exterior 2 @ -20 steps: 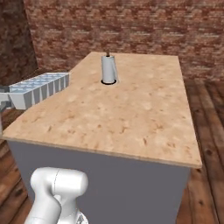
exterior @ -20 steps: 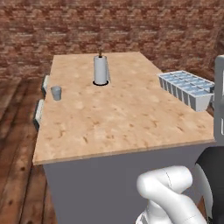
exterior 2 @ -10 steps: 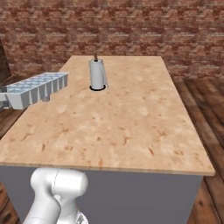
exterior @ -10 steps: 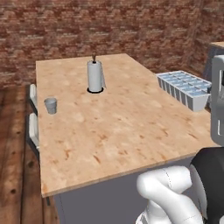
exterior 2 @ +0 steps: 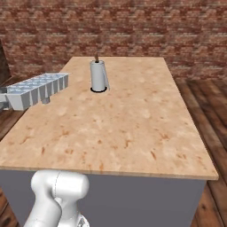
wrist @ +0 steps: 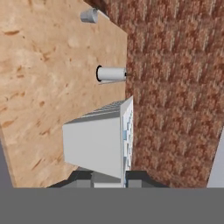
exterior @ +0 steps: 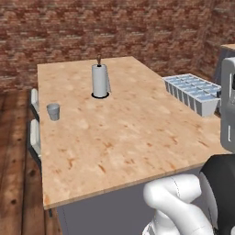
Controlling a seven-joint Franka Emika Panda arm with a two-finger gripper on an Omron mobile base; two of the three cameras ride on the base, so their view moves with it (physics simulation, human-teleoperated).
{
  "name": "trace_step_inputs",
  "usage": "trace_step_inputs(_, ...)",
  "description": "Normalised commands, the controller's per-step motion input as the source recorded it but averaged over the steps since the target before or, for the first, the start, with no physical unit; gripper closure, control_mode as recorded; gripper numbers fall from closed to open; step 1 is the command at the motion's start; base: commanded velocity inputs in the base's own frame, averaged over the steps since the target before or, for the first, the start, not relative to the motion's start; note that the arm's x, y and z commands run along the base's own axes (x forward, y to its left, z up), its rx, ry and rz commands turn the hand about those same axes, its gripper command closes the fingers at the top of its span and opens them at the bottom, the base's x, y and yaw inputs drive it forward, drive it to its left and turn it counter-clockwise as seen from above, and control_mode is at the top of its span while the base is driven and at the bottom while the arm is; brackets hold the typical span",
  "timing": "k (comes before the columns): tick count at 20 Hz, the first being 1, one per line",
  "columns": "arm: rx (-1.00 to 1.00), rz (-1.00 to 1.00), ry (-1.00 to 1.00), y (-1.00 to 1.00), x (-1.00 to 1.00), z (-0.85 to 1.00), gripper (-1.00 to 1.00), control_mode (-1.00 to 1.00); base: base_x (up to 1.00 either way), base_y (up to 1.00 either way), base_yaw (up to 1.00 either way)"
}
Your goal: Open the freezer door, pick up the ice cube tray from the freezer, and place it on the dining counter.
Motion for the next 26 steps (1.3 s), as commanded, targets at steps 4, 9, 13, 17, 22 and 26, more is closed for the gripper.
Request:
trace_step_inputs(4,0.00,0.00,0.00,0.00,0.00,0.00,1.00,1.00,0.68,0.01,0.00)
trace_step_inputs(9,0.00,0.00,0.00,0.03,0.55,-0.25,1.00,-1.00,0.12,0.00,0.00)
trace_step_inputs(13,0.00,0.00,0.00,0.23,0.91,-0.54,1.00,-1.00,0.00,0.00,0.00)
trace_step_inputs(17,0.00,0.00,0.00,0.44,0.94,-0.69,1.00,-1.00,0.00,0.00,0.00)
trace_step_inputs(22,0.00,0.00,0.00,0.45,0.80,-0.79,1.00,-1.00,0.00,0.00,0.00)
trace_step_inputs(26,0.00,-0.02,0.03,0.45,0.78,-0.76,1.00,-1.00,0.00,0.00,0.00)
